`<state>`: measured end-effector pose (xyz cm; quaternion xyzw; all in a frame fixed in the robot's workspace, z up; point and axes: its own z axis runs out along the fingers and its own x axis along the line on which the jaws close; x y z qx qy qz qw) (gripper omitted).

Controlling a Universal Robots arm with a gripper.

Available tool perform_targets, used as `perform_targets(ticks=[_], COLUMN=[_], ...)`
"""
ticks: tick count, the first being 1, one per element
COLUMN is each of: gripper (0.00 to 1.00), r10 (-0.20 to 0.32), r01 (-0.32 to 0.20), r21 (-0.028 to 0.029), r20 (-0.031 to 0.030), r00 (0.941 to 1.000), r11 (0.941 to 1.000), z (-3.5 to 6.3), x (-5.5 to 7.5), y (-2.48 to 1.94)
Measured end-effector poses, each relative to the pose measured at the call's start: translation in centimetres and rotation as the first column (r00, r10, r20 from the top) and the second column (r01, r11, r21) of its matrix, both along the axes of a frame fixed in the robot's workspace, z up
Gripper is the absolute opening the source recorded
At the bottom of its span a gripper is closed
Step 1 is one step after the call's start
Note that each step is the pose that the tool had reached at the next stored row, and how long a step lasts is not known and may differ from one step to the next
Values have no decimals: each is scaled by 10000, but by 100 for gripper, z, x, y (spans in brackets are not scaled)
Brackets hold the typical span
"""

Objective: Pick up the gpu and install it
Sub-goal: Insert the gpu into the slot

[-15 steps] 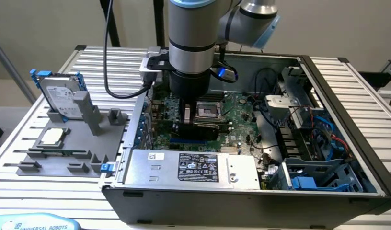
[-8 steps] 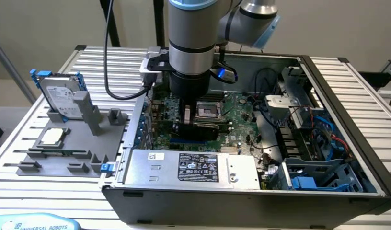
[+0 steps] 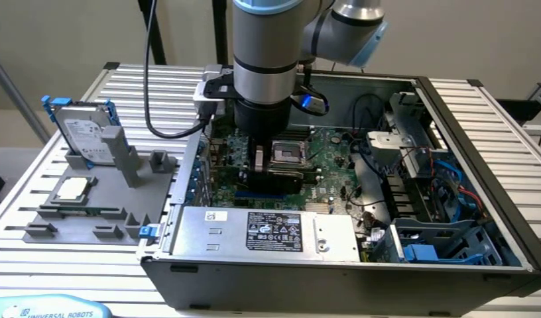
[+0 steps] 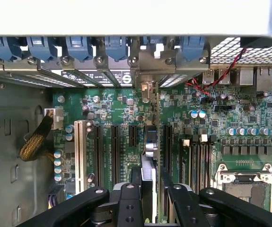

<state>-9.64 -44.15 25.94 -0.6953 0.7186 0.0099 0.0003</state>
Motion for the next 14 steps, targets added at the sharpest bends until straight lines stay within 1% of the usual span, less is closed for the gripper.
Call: perform_targets(ticks=[2,6,9,12,14], gripper=[27,27,27,27,27], r10=[-1,-32,-87,-115,-132], r01=[1,32,87,115,132], r21=[16,23,29,51,77], r20=[0,1,0,-1,-3], r00=[10000,10000,10000,9999,9999], r11=[10000,10000,10000,9999,9999], z=[-1,-6,-7,-8,-7], x=[0,0,0,0,0], y=[-3,-22,-27,-28,-28])
